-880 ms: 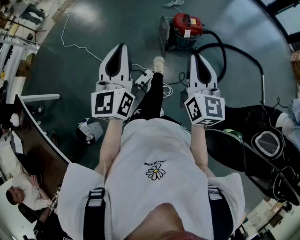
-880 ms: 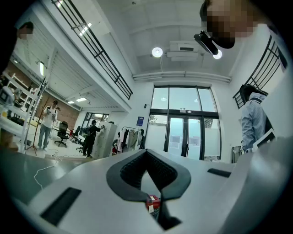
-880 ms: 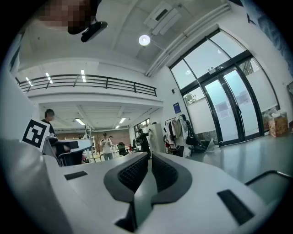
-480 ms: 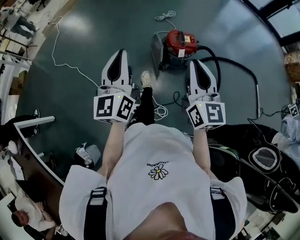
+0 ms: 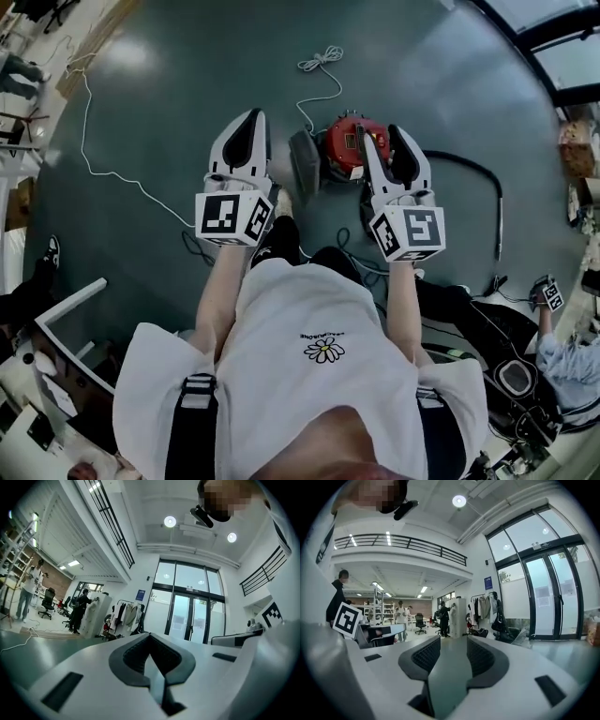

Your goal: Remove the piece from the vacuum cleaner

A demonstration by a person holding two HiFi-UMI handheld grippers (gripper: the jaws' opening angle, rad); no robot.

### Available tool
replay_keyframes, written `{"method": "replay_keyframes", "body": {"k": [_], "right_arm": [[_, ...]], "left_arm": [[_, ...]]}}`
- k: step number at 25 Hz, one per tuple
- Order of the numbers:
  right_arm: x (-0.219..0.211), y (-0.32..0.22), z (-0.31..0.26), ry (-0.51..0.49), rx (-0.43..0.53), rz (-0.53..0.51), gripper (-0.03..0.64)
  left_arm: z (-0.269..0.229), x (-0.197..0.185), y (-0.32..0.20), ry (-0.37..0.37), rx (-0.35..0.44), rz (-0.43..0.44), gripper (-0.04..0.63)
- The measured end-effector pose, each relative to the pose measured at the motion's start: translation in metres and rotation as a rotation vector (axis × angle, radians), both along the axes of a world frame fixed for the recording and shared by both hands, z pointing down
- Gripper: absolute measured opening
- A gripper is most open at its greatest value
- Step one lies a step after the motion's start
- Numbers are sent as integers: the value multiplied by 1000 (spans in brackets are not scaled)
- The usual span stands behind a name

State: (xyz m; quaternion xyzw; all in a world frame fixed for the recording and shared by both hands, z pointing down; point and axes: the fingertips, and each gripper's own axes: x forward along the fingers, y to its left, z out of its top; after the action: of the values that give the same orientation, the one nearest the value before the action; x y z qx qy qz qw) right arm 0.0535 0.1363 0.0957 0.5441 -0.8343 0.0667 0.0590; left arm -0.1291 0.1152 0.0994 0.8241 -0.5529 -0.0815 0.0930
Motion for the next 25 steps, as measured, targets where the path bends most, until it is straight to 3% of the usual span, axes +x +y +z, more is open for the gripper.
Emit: {"method": "replay_keyframes", "body": {"k": [3,6,7,9,13,17,21,23,25], "right_arm": [[10,-48,26,4,-65,43,161],[28,-65,66,-75,-172,102,158],[35,-69,79,-72,-204,123,136],[46,-77,106,-6,-254,150,12],[51,-103,169,106,-354,79,12],[58,-125,261,164,-489,38,12],[69,-120,339,195,-630,7,12],[67,-115,374,207,-686,-39,12],[59,-121,401,207,-697,-122,12]], "left_arm": [[13,8,-53,-17,-22,20,3],[39,18,-76,-32,-82,18,3],[51,21,-81,-38,-116,15,3],[79,26,-88,-57,-193,10,3],[146,38,-99,-82,-349,11,3],[210,54,-114,-134,-452,25,3],[261,52,-114,-140,-568,-52,3],[298,59,-108,-192,-658,-30,47],[343,77,-110,-195,-759,17,160]]}}
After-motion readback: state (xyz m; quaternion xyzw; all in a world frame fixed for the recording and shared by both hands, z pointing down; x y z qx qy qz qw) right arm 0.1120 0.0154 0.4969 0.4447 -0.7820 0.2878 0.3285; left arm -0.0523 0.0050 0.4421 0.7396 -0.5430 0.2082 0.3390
